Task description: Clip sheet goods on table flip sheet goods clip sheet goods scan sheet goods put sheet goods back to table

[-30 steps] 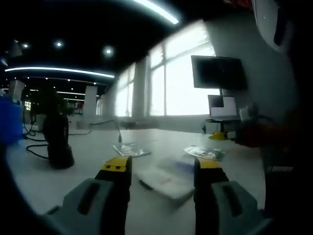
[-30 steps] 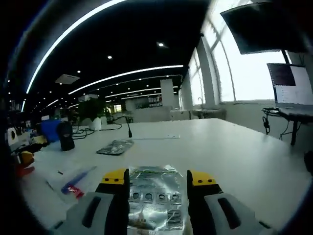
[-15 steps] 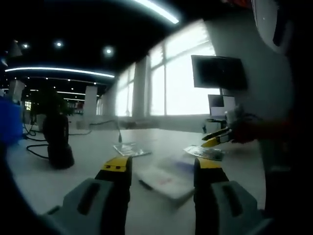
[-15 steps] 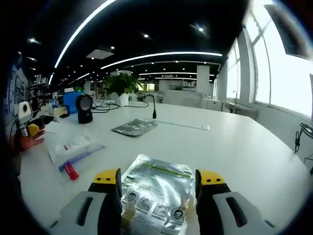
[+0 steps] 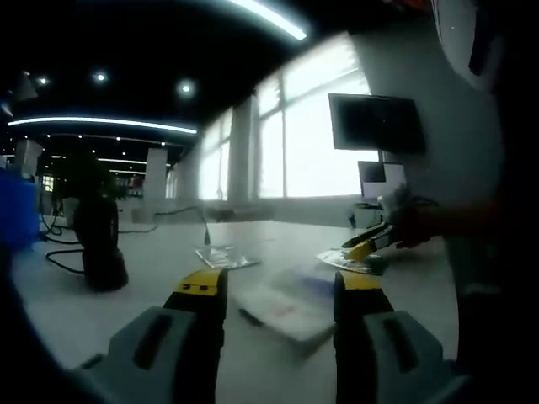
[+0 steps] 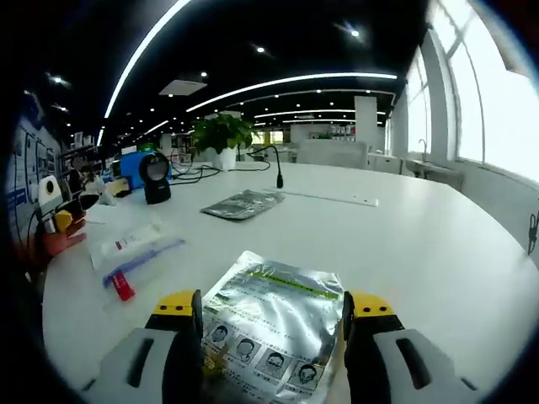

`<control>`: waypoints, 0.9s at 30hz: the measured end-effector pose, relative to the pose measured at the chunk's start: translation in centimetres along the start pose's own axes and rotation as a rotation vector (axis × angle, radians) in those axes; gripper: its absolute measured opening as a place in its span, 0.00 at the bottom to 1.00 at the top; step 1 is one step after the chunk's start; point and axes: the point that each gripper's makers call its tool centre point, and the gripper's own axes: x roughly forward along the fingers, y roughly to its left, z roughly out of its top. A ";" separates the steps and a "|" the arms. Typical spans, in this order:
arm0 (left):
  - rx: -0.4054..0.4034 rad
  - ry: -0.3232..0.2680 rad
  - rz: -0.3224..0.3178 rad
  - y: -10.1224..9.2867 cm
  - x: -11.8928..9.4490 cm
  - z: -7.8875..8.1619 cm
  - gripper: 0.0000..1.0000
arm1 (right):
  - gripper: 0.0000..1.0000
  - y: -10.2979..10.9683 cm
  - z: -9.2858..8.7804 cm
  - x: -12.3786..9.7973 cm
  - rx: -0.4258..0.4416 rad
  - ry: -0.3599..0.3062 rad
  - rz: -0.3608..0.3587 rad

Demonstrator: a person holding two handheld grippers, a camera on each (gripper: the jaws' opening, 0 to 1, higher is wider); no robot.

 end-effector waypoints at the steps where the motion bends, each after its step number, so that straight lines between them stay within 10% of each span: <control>1: 0.000 0.000 0.001 0.0 0.0 0.0 0.43 | 0.63 0.1 0.0 0.1 -0.001 0.004 0.002; 27: 0.008 0.002 0.000 0.0 0.0 -0.1 0.43 | 0.69 2.2 -1.3 0.9 -0.029 0.037 0.019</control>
